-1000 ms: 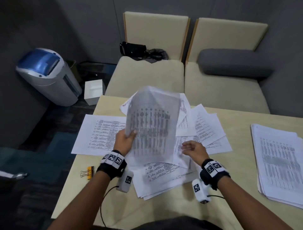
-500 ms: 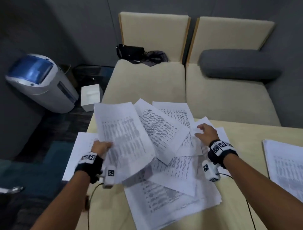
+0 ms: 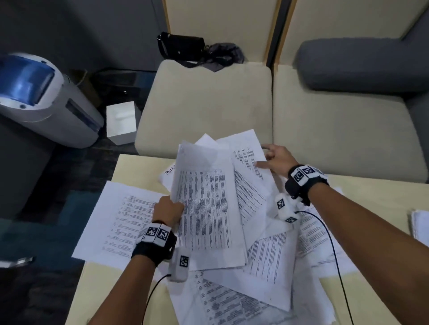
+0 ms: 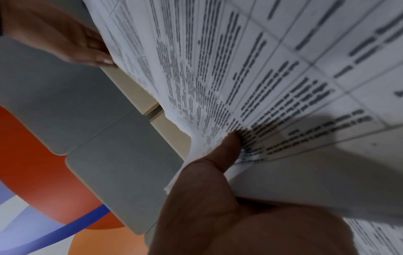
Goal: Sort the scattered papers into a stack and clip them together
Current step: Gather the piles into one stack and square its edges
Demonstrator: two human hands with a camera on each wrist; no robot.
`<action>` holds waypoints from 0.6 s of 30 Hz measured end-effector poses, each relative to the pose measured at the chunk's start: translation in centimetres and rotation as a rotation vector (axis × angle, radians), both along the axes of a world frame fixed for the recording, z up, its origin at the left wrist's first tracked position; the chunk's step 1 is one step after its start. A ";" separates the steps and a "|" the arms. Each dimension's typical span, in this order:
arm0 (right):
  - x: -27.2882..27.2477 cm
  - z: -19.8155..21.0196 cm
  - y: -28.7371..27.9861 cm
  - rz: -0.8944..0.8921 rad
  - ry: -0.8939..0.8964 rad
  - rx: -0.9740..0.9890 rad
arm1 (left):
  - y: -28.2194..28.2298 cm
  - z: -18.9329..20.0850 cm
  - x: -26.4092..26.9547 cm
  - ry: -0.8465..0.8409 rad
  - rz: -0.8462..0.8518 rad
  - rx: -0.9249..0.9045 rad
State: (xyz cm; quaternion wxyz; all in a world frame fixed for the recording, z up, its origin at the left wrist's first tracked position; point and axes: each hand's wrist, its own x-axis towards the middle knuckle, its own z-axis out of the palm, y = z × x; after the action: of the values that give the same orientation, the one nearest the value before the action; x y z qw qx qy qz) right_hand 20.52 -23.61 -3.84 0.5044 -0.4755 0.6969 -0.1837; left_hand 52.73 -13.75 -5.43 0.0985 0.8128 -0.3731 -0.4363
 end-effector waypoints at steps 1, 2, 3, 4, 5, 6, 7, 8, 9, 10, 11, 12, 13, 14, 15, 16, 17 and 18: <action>0.8 -0.1 0.4 0.041 -0.041 0.016 | 0.0 0.0 -0.4 0.028 -0.028 -0.003; 1.4 -0.2 1.1 0.090 -0.044 0.042 | 0.2 0.3 -0.7 0.069 -0.040 0.008; 1.8 -0.3 1.8 0.141 -0.012 0.064 | 0.5 0.3 -1.0 0.121 -0.033 0.001; 1.9 -0.5 2.7 0.183 0.023 0.069 | 0.7 0.8 -1.1 0.194 -0.003 -0.004; 1.7 -0.7 3.5 0.199 0.055 0.065 | 1.1 1.0 -1.0 0.261 0.046 -0.033; 1.2 -0.7 4.4 0.195 0.087 0.055 | 1.4 1.7 -0.6 0.309 0.097 -0.058; 0.5 -0.4 5.2 0.181 0.135 0.038 | 1.8 2.4 0.1 0.329 0.133 -0.096; -0.4 -0.1 6.1 0.170 0.184 0.010 | 2.2 2.9 1.2 0.320 0.165 -0.121; -1.2 0.3 6.9 0.166 0.217 -0.020 | 2.7 3.4 2.5 0.306 0.218 -0.142; -2.2 0.6 7.7 0.161 0.214 -0.041 | 3.4 3.7 4.0 0.282 0.271 -0.158; -2.8 1.0 8.4 0.145 0.173 -0.047 | 4.1 3.7 6.0 0.245 0.342 -0.186; -3.2 1.6 8.9 0.113 0.114 -0.048 | 4.8 3.8 8.0 0.197 0.401 -0.196; -3.1 2.3 9.3 0.081 0.062 -0.055 | 5.6 3.6 10.1 0.154 0.461 -0.197; -2.8 3.1 9.3 0.051 0.022 -0.073 | 6.4 3.5 11.9 0.128 0.507 -0.185; -2.2 3.9 9.2 0.025 -0.012 -0.094 | 7.2 3.7 13.4 0.098 0.554 -0.176; -1.4 4.6 8.9 0.004 -0.042 -0.111 | 7.9 3.8 14.9 0.063 0.600 -0.171; -0.4 5.3 8.4 -0.011 -0.066 -0.124 | 8.5 4.0 16.1 0.021 0.656 -0.174; 0.7 5.8 7.8 -0.019 -0.072 -0.128 | 9.0 4.2 17.2 -0.015 0.710 -0.180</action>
State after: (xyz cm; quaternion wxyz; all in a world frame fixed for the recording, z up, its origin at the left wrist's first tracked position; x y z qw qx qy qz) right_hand 21.21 -15.76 1.94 0.4958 -0.4934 0.6697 -0.2497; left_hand 69.98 -4.72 -1.26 0.3122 0.8830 -0.1054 -0.3342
